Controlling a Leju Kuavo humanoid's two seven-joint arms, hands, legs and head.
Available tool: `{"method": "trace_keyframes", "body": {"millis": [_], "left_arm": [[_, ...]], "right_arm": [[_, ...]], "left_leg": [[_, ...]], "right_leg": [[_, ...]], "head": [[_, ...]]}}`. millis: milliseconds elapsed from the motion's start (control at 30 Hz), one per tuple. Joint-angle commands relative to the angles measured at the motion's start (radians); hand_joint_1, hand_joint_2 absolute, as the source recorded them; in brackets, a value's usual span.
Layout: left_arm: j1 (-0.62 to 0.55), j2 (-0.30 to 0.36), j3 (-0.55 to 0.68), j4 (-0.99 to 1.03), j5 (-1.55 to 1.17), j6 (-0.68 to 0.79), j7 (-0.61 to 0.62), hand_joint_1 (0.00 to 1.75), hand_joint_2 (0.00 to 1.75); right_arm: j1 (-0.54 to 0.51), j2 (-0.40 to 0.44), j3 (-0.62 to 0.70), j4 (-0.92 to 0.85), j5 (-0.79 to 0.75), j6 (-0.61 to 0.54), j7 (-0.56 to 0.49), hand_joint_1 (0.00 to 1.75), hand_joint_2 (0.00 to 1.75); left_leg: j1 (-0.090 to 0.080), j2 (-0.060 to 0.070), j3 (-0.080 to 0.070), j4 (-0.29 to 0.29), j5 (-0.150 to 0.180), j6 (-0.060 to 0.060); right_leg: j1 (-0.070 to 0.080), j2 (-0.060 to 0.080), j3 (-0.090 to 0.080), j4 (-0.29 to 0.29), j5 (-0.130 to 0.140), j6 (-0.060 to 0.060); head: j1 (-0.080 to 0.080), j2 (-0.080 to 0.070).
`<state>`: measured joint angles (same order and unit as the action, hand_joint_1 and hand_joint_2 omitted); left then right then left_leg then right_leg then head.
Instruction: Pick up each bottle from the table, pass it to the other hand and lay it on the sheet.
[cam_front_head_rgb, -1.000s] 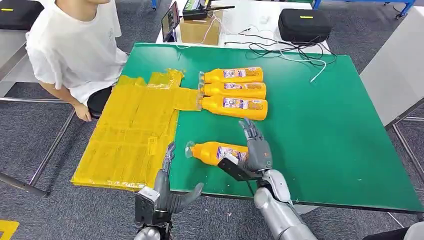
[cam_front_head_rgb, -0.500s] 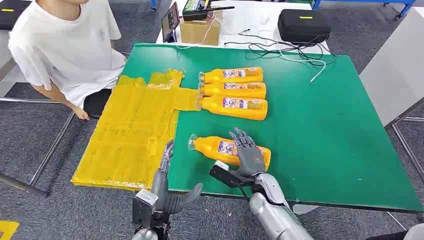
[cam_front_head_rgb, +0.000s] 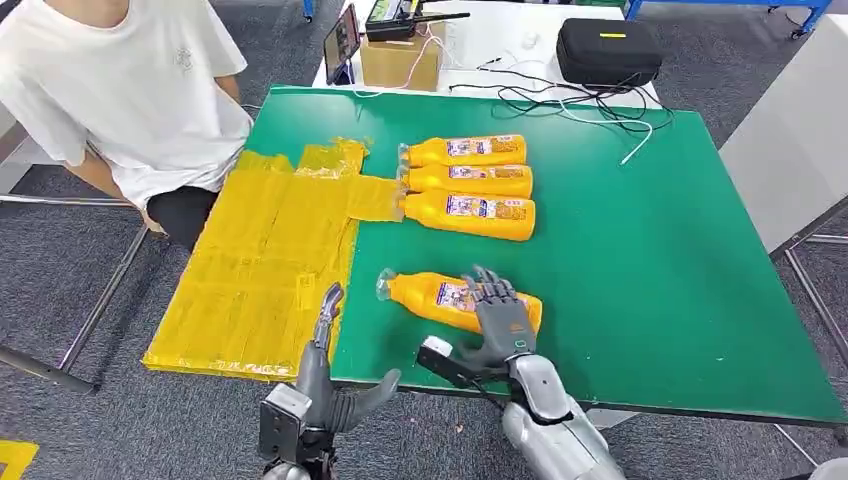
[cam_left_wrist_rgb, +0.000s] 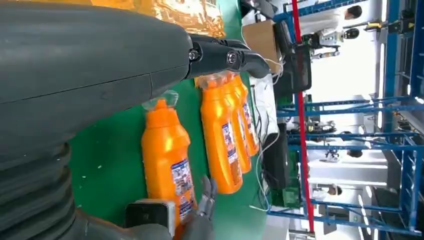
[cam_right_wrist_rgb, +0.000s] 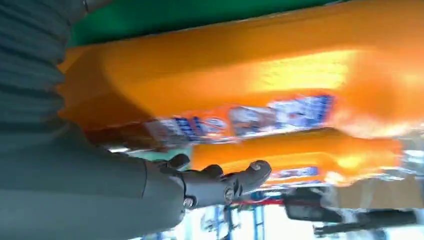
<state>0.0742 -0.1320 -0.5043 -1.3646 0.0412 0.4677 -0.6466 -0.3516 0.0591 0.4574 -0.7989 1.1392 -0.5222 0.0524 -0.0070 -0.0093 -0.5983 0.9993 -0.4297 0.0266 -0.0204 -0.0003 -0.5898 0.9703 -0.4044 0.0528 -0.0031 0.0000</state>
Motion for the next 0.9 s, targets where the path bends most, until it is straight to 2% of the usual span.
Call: {"method": "trace_keyframes", "body": {"millis": [33,167,233,300,400,567,600,633,667,800,900], "left_arm": [[0.035,0.013,0.04,-0.035,-0.045,0.009,0.032,0.0,1.75],[0.041,0.007,0.059,-0.053,-0.067,-0.001,0.051,0.0,1.75],[0.023,0.008,0.043,-0.029,-0.096,-0.023,0.041,0.0,1.75],[0.019,0.002,0.04,-0.022,-0.101,-0.031,0.038,0.0,1.75],[0.019,0.002,0.04,-0.022,-0.101,-0.031,0.038,0.0,1.75],[0.004,-0.012,0.057,-0.007,-0.056,-0.072,0.056,0.0,1.75],[-0.009,-0.016,0.059,0.008,-0.049,-0.084,0.056,0.0,1.75],[-0.019,-0.021,0.062,0.022,-0.045,-0.092,0.052,0.0,1.75],[-0.028,-0.028,0.067,0.035,-0.038,-0.105,0.052,0.0,1.75],[-0.055,-0.038,0.073,0.058,-0.032,-0.134,0.053,0.0,1.75],[-0.064,-0.042,0.076,0.063,-0.031,-0.148,0.055,0.0,1.75]], "right_arm": [[0.042,-0.041,-0.054,-0.085,0.018,0.164,0.131,0.0,1.75],[0.019,-0.036,-0.069,-0.024,0.043,0.171,0.18,0.0,1.75],[-0.024,-0.018,-0.102,0.062,-0.037,0.241,0.161,0.0,1.75],[-0.047,-0.016,-0.098,0.123,-0.029,0.222,0.16,0.0,1.75],[-0.047,-0.016,-0.098,0.123,-0.029,0.222,0.16,0.0,1.75],[-0.082,0.007,-0.131,0.25,-0.089,0.305,0.167,0.0,1.75],[-0.097,0.004,-0.144,0.279,-0.112,0.328,0.161,0.58,1.75],[-0.116,0.003,-0.149,0.313,-0.127,0.347,0.158,1.61,1.75],[-0.134,-0.001,-0.146,0.34,-0.135,0.37,0.152,1.75,1.75],[-0.18,-0.017,-0.141,0.391,-0.157,0.446,0.153,1.75,1.75],[-0.192,-0.024,-0.144,0.408,-0.17,0.475,0.153,1.75,1.75]], "left_leg": [[0.002,0.0,0.004,0.0,-0.002,-0.002],[0.001,0.0,0.003,0.0,-0.001,-0.002],[0.002,0.0,0.004,0.0,-0.002,-0.002],[0.001,0.0,0.005,-0.001,-0.001,-0.002],[0.002,0.001,0.007,-0.001,-0.001,-0.002],[0.001,0.001,0.01,-0.001,0.0,-0.002],[0.002,0.001,0.011,-0.001,0.0,-0.002],[0.001,0.0,0.013,-0.002,0.0,-0.002],[0.001,0.001,0.016,-0.001,0.0,-0.002],[0.001,0.003,0.021,-0.001,-0.001,-0.003],[0.001,0.004,0.024,-0.002,-0.006,-0.005]], "right_leg": [[0.002,-0.001,0.005,-0.001,-0.002,-0.003],[0.001,-0.001,0.003,-0.001,-0.001,-0.002],[0.002,-0.001,0.004,-0.001,-0.001,-0.002],[0.002,-0.001,0.005,-0.001,-0.001,-0.003],[0.002,0.0,0.006,-0.002,0.0,-0.002],[0.002,-0.001,0.009,-0.002,0.0,-0.003],[0.002,-0.001,0.01,-0.003,0.001,-0.004],[0.002,-0.002,0.011,-0.003,0.001,-0.004],[0.001,-0.001,0.013,-0.002,0.001,-0.003],[0.002,0.003,0.007,-0.003,-0.001,-0.007],[0.002,0.004,0.01,-0.003,-0.002,-0.006]], "head": [[0.0,0.0],[0.0,0.0],[0.0,0.0],[0.0,0.0],[0.0,0.0],[0.0,0.0],[0.0,0.0],[0.0,0.0],[0.0,0.0],[0.0,0.0],[0.0,0.0]]}}
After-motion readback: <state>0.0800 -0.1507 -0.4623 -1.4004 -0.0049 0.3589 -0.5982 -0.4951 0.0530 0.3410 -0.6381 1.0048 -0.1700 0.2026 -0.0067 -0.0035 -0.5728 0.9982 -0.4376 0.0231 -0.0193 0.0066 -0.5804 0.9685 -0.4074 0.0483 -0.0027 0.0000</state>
